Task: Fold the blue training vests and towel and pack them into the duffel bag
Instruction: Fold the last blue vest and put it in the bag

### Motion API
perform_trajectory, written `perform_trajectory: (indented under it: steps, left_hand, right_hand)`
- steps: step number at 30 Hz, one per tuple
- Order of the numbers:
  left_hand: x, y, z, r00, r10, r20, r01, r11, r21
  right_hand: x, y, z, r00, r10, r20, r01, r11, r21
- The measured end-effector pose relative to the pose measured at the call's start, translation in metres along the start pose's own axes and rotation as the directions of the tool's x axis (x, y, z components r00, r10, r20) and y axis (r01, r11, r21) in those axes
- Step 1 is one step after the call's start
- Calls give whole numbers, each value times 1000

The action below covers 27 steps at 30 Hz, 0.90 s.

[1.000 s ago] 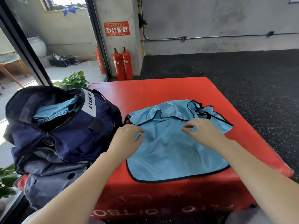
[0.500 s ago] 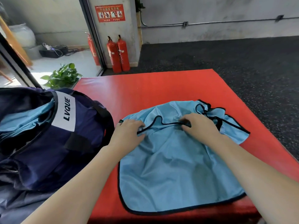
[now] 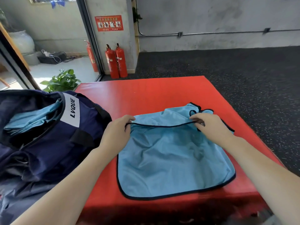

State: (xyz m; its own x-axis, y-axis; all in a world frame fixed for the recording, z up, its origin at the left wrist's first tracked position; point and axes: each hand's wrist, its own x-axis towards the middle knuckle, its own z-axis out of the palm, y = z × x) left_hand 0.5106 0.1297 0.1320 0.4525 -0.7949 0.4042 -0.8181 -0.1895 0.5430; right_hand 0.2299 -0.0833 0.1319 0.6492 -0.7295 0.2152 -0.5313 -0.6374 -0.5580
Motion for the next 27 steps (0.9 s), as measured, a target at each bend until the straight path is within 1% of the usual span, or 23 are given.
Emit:
perform_trajectory:
  steps: [1,3,6,9,11,13,15,17,19,22,24,27]
  left_hand:
    - [-8,3,-4,1000,-6,6,6,999,-35]
    - [-27,8,-12,1000,2,22,-2,999,-34]
    - [-59,15,-23,991,114,69,-115,993,10]
    - [-92,13,-22,941,304,147,-314,948,54]
    - [-114,11,-16,909,377,178,-398,911,103]
    - [-134,7,-10,880,430,202,-458,880,123]
    - [-150,6,-8,870,427,247,-464,878,118]
    - [-160,4,-6,877,388,284,-437,889,135]
    - [-168,3,-7,885,348,308,-405,903,143]
    - [-175,-1,-9,879,338,337,-411,895,173]
    - [-177,-4,-10,871,342,352,-422,888,182]
    - [-179,-4,-11,880,345,326,-408,900,151]
  right_hand:
    - [-8,1,-5,1000,4,-6,-3,1000,18]
    - [-25,3,-16,1000,-17,-25,18,1000,22]
    - [-56,7,-30,998,-69,-16,68,998,-16]
    - [-88,20,-34,980,-170,98,184,972,-148]
    - [-108,29,-33,954,-215,211,262,939,-225]
    - [-126,38,-31,936,-215,277,295,910,-292]
    - [-142,41,-29,931,-201,306,301,895,-329]
    - [-157,37,-30,933,-185,310,289,898,-333]
    - [-169,32,-31,940,-143,311,254,901,-352]
    - [-180,27,-30,940,-115,321,243,887,-394]
    - [-184,26,-28,943,-121,309,241,890,-386]
    - [-187,29,-22,939,-197,283,293,888,-354]
